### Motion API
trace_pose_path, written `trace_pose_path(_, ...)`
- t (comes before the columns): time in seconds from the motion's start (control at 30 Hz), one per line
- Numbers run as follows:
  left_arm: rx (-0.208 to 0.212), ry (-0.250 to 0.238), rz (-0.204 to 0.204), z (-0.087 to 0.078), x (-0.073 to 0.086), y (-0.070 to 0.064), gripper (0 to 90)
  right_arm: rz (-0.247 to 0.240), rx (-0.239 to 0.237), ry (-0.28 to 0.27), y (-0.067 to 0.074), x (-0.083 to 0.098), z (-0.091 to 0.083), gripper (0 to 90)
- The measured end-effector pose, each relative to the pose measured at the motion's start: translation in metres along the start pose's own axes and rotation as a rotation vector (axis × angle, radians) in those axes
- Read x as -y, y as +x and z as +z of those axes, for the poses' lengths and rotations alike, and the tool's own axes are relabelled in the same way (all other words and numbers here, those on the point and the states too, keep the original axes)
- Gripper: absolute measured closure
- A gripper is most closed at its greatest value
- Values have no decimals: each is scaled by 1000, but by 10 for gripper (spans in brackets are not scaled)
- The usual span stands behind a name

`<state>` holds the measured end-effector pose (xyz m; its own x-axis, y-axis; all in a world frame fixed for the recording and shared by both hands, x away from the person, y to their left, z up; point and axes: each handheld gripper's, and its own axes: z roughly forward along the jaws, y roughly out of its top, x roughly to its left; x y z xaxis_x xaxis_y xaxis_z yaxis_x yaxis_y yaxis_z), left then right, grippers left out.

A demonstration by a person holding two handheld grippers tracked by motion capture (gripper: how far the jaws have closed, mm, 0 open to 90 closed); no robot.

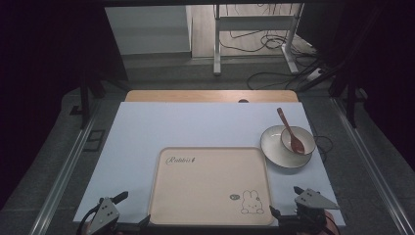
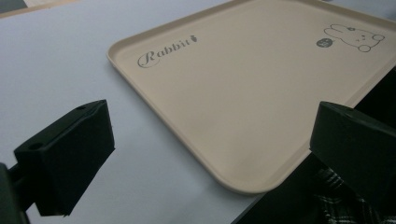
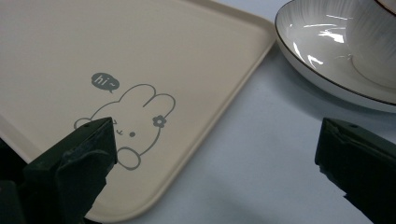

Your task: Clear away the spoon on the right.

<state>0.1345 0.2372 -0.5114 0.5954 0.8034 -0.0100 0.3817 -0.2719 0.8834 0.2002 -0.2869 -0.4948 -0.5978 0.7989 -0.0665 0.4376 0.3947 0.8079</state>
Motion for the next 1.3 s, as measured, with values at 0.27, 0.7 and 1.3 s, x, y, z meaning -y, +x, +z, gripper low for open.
trace_pose_path(0.27,3,1,1,0,0,0,0,-7,1,0,0,0,1,0)
trace_pose_path(0.7,4,6,2,0,0,0,0,-13,-4,6,0,0,2,0)
trace_pose_path(1.3,3,11,4,0,0,1,0,-19,9,-7,-4,-3,0,0)
